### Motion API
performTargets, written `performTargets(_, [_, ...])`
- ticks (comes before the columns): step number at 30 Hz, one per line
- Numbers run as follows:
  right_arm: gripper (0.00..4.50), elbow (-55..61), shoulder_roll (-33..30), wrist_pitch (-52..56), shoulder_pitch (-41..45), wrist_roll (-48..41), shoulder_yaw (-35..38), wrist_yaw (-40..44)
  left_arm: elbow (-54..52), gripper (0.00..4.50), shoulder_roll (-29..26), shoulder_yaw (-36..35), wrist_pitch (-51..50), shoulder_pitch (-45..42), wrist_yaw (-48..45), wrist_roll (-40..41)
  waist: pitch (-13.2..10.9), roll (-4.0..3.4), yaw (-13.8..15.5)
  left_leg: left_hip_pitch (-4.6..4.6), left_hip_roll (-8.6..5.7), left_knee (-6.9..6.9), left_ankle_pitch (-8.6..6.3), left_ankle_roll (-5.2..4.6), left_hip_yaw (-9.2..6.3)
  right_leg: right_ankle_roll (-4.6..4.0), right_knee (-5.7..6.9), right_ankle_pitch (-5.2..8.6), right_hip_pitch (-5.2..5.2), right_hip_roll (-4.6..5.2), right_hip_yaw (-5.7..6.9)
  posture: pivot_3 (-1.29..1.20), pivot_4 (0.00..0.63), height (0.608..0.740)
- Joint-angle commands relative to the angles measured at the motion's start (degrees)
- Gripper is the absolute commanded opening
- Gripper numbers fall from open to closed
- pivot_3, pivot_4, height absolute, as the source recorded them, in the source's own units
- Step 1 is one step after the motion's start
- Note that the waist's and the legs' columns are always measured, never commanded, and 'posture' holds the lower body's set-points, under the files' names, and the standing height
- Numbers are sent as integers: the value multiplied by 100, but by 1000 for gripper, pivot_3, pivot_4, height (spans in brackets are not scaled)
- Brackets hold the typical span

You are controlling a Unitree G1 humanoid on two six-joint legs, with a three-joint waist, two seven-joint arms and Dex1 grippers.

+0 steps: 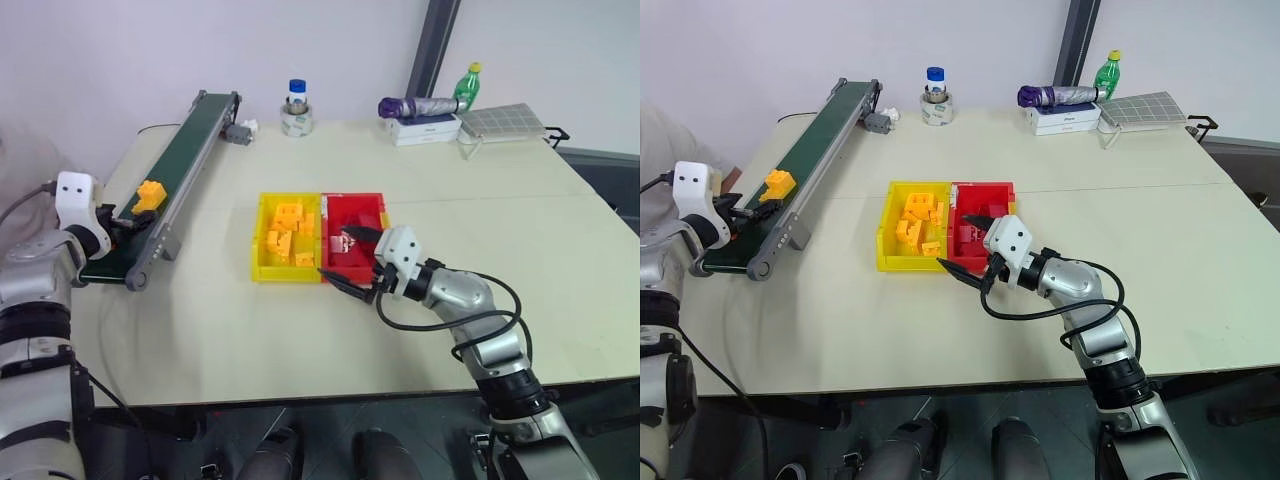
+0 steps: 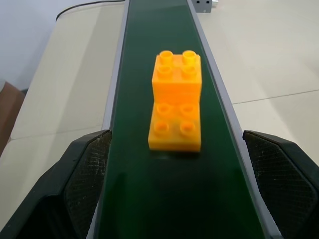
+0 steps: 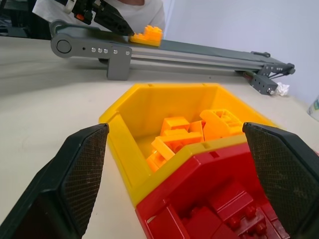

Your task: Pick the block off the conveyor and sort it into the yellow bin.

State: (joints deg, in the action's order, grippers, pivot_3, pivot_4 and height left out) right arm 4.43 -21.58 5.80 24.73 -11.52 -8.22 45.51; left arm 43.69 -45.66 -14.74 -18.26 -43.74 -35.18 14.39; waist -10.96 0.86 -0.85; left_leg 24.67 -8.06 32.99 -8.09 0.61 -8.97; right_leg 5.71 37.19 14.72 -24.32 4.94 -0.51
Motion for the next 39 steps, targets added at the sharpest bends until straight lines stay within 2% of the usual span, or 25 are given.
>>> performTargets(1, [4500, 290, -8, -30, 13, -47, 31, -24, 29, 4444, -46, -37, 212, -176, -69, -48, 0, 0, 1, 0, 0, 0, 0, 0, 0, 0, 0, 0, 0, 0, 0, 0, 150, 740])
performTargets(10, [4500, 309, -3, -20, -3, -47, 29, -46, 21, 4444, 18, -13, 254, -135, -164, -46, 0, 0, 1, 0, 0, 0, 0, 0, 0, 1, 0, 0, 0, 0, 0, 0, 150, 740])
performTargets(11, [4500, 311, -4, -20, -5, -45, 30, -50, 17, 3924, 29, -9, 207, -125, -133, -53, 0, 0, 0, 0, 0, 0, 0, 0, 0, 1, 0, 0, 0, 0, 0, 0, 150, 740])
performTargets(13, [4500, 305, -10, -21, -4, -47, 41, -55, 14, 3210, 64, -13, 176, -96, -106, -50, 0, 0, -3, 0, 0, 1, 0, 0, 0, 1, 1, -1, 0, 0, 0, 0, 150, 740])
performTargets(16, [4500, 280, -24, -33, -2, -45, 56, -53, -29, 1602, 110, -29, 182, -38, -98, -31, 0, 0, 0, 0, 0, 1, 0, -1, 0, 1, 1, -1, 0, 0, 0, 0, 150, 740])
performTargets(17, [4500, 275, -30, -37, -4, -47, 63, -52, -52, 1264, 129, -46, 163, -22, -71, -17, 0, 0, 0, 0, 0, 1, 0, -1, 0, 1, 1, -1, 0, 0, 0, 0, 150, 740])
performTargets(22, [4500, 285, -36, -42, -27, -41, 63, -61, -617, 1303, 145, -199, -21, 170, -186, 231, 0, 0, -1, 0, 0, 2, 1, 0, 0, 1, 3, -1, 0, 0, 0, 0, 150, 740])
performTargets(28, [4500, 277, -32, -51, -24, -44, 55, -63, -3025, 1303, 395, -321, -1279, 812, -747, 1366, 0, 0, 6, 1, 0, 3, 1, -1, -1, 1, 2, -1, 2, 1, -1, 0, 150, 740])
performTargets(30, [4500, 247, -27, -68, -6, -40, 50, -56, -3511, 1303, 605, -259, -1589, 800, -570, 1552, 0, 0, 5, 0, 0, 4, 1, 0, -1, 0, 2, 0, 3, 1, -1, 0, 150, 740])
performTargets(33, [4500, 220, -26, -78, 25, -35, 51, -54, -3911, 1303, 1103, 139, -1670, 651, -163, 1377, 0, 1, 21, -5, 0, 6, 1, 0, -1, -1, 3, 0, 11, 1, -1, 0, 150, 740])
performTargets(37, [4500, 276, -45, -70, -5, -21, 63, -74, -3953, 1303, 1940, 626, -1572, 503, 346, 1129, 1, 1, 18, -7, 0, 9, 1, -1, 2, 0, 2, -1, 15, 1, -2, 0, 150, 740])
performTargets(39, [4500, 282, -45, -66, -2, -8, 58, -88, -3897, 1303, 2109, 784, -1431, 498, 427, 946, 1, 1, 7, -6, -1, 10, 2, -2, 3, 1, 2, -1, 14, 1, -2, 0, 150, 740])
